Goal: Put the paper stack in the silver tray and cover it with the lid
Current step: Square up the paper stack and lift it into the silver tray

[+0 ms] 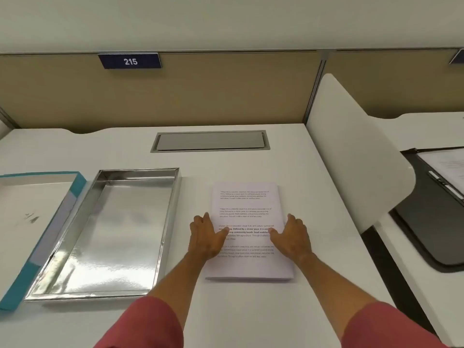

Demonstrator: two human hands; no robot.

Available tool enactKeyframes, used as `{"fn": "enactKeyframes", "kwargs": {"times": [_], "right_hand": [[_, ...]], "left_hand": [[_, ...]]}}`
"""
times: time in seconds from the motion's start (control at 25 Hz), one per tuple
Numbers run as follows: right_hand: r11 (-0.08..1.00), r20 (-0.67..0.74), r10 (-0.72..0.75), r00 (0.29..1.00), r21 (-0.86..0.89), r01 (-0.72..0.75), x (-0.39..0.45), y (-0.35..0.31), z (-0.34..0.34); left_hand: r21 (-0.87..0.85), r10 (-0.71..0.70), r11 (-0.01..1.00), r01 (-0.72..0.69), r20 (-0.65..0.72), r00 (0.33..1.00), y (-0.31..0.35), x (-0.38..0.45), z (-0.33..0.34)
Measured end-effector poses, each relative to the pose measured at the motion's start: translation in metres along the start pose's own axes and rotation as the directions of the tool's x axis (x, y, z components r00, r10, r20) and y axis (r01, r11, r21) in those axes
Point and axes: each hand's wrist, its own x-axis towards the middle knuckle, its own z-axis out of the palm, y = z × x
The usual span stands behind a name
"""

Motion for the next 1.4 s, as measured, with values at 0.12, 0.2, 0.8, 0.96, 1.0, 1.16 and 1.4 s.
{"fn": "enactKeyframes", "kwargs": {"times": [0.12,0.2,0.8,0.96,1.0,1.16,1.4], "right_hand": [[0.985,0.008,0.117,0.993,0.128,-0.117,0.005,-0.005,0.005],[0.963,0.041,0.189,0.981,0.187,-0.193,0.008,-0.009,0.005],[0.947,0.131,0.245,0.961,0.18,-0.266,0.035,-0.017,-0.007],[0.943,0.104,0.209,0.972,0.241,-0.228,0.034,-0.016,-0.007],[0.939,0.103,0.2,0.974,0.265,-0.221,0.034,-0.015,-0.007],[0.911,0.098,0.175,0.98,0.361,-0.199,0.036,-0.015,-0.008],[0.789,0.17,0.172,0.97,0.565,-0.239,0.044,-0.01,-0.006]], "left_hand": [[-0.123,-0.087,0.989,0.087,0.01,0.996,-0.001,0.005,0.001],[-0.19,-0.126,0.973,0.128,0.024,0.992,-0.001,0.009,0.001],[-0.313,-0.282,0.904,0.292,0.078,0.956,0.008,0.034,-0.003],[-0.371,-0.267,0.89,0.266,0.051,0.962,0.006,0.036,-0.003],[-0.407,-0.265,0.875,0.261,0.049,0.963,0.007,0.037,-0.004],[-0.483,-0.256,0.836,0.263,0.08,0.963,0.006,0.038,-0.007],[-0.505,-0.266,0.814,0.287,0.116,0.957,-0.001,0.044,-0.007]]}}
